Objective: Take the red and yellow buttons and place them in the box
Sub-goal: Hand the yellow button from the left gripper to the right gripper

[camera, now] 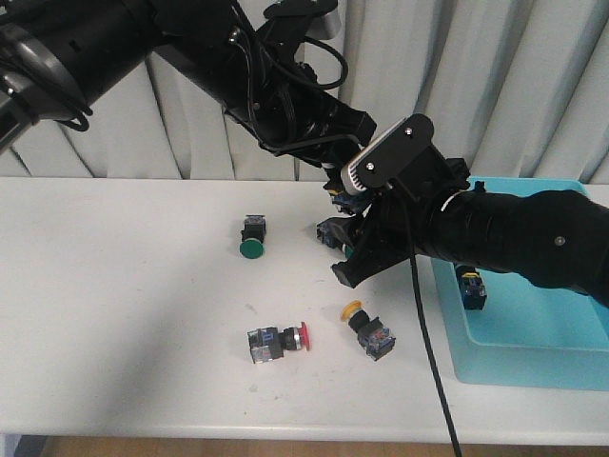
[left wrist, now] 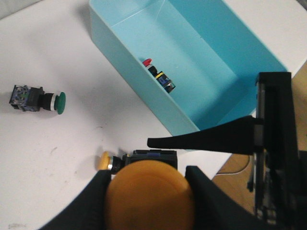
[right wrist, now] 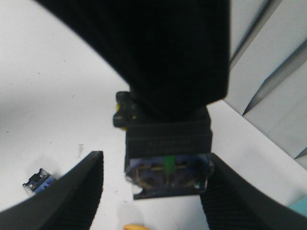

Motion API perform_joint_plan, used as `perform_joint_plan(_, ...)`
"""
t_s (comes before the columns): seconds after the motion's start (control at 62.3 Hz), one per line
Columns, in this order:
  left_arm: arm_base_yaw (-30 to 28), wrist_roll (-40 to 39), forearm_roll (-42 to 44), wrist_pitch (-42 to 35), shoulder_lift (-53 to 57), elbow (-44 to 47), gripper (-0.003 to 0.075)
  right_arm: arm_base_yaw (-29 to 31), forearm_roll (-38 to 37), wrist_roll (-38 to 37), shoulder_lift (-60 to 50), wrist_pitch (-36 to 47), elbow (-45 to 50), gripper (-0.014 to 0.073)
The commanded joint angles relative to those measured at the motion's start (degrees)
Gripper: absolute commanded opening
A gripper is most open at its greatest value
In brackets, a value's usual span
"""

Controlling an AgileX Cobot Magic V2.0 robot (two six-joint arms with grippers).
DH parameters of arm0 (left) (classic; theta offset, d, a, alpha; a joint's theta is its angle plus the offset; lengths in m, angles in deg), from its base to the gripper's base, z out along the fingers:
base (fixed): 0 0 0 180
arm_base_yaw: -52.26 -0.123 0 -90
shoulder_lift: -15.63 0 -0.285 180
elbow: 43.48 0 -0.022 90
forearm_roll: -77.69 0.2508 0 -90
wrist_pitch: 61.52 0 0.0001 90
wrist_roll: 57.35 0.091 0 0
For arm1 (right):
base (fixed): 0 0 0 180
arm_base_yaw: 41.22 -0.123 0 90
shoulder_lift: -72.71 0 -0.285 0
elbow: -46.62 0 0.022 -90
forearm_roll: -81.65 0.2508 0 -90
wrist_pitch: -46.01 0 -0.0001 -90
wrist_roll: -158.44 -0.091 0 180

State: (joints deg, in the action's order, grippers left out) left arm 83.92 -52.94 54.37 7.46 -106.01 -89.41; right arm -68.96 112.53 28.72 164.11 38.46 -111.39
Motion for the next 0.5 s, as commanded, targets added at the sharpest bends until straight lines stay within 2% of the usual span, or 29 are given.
perform_joint_plan(0.0, 0.8, 0.7, -5.2, -0.9, 3.6, -1.4, -0.0008, 0.1, 1.5, -1.3, -2.2, 6.2, -1.9, 0.044)
perform_joint_plan(0.128, 0.8, 0.7, -5.5, -1.0, 3.4, -1.4, -0.0008, 0.1, 3.1, -1.3, -2.2, 7.5, -1.9, 0.0426)
perform_joint_plan(0.241, 0.8, 0.7, -5.5, -1.0, 3.4, -1.4, -0.0008, 0.1, 3.2, -1.3, -2.2, 7.9, -1.9, 0.0369)
perform_joint_plan(0.482, 0.8, 0.7, -5.5, -1.7, 3.4, -1.4, -0.0008, 0.1, 3.2, -1.3, -2.2, 7.5, -1.9, 0.0077)
